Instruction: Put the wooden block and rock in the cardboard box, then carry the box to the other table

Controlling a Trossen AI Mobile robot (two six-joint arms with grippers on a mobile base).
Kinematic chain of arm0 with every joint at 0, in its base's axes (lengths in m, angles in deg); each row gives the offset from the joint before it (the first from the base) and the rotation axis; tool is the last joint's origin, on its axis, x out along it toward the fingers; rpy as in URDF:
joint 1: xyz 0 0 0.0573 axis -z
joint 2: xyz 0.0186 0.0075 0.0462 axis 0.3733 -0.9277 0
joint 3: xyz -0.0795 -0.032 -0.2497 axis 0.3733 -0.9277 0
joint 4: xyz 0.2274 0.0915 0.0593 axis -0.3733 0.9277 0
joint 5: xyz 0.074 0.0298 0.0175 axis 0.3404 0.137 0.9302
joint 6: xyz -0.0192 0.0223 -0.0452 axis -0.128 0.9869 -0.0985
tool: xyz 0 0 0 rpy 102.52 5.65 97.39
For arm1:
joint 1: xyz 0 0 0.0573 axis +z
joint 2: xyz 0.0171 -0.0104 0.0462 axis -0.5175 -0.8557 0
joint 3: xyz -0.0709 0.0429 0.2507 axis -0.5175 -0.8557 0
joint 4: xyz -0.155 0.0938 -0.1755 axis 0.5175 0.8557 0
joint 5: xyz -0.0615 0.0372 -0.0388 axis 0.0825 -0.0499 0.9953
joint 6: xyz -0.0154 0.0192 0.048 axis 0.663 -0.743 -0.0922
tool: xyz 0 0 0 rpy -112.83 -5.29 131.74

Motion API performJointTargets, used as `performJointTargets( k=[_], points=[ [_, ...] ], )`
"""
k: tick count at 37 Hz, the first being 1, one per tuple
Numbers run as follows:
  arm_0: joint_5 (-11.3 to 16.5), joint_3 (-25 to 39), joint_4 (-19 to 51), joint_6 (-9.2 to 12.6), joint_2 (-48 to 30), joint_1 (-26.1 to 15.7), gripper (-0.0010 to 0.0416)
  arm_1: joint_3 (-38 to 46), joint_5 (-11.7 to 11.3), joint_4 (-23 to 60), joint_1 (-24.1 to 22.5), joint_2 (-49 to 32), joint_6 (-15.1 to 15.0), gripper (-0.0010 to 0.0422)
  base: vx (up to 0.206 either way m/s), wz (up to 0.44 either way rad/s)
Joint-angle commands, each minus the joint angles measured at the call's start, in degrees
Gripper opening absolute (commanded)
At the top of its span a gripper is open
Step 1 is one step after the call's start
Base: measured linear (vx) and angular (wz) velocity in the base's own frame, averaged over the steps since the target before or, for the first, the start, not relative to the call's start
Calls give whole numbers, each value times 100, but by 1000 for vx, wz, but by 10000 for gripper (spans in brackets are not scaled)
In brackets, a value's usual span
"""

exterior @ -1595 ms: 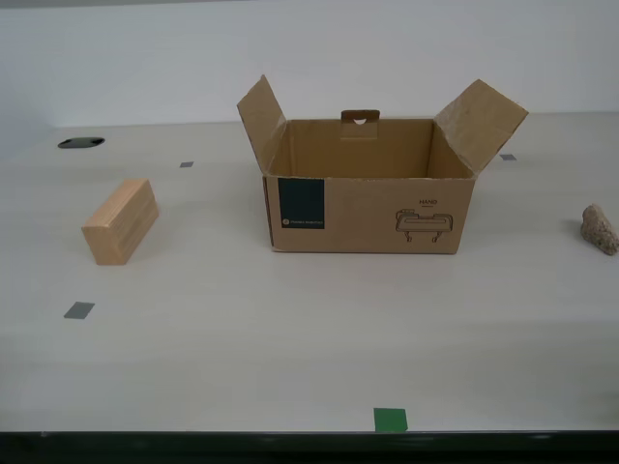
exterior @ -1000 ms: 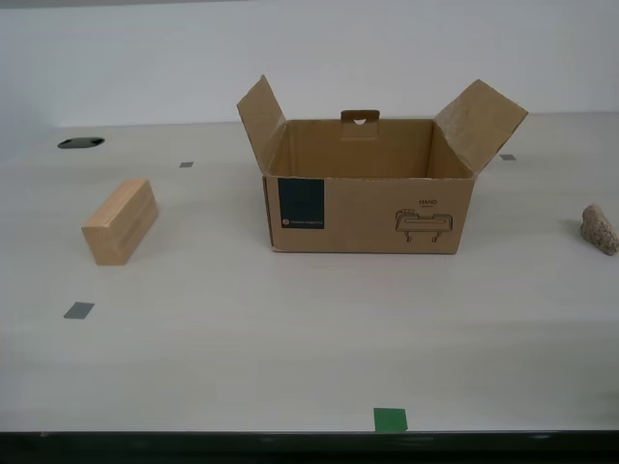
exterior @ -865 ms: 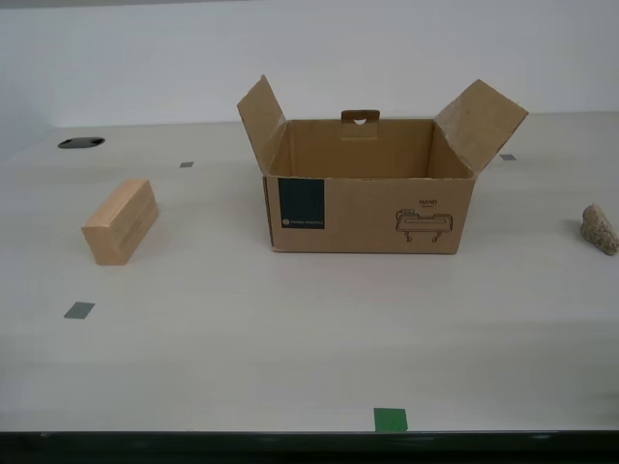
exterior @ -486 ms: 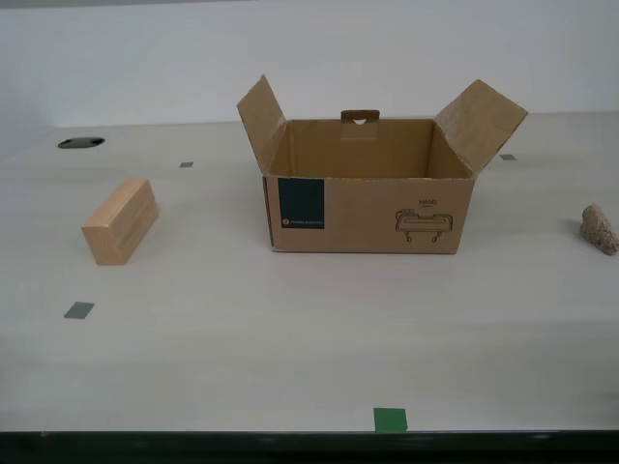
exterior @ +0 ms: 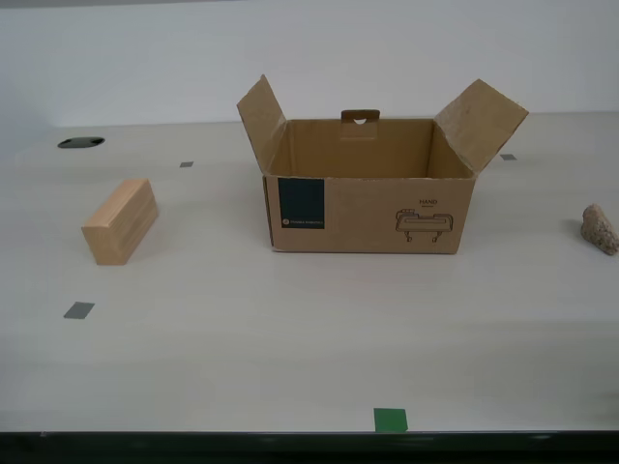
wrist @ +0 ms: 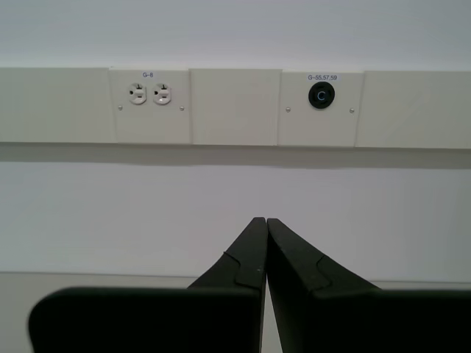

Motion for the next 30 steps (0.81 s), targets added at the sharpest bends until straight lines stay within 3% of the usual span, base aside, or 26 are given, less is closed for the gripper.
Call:
performJointTargets(
  k=[1,30],
  points=[
    [0,4,-17,-13,0,0,0,2,9,-24,-2,0,-9,0,0,0],
    [0,4,-48,-13,0,0,0,4,9,-26,0,0,-9,0,0,0]
  ],
)
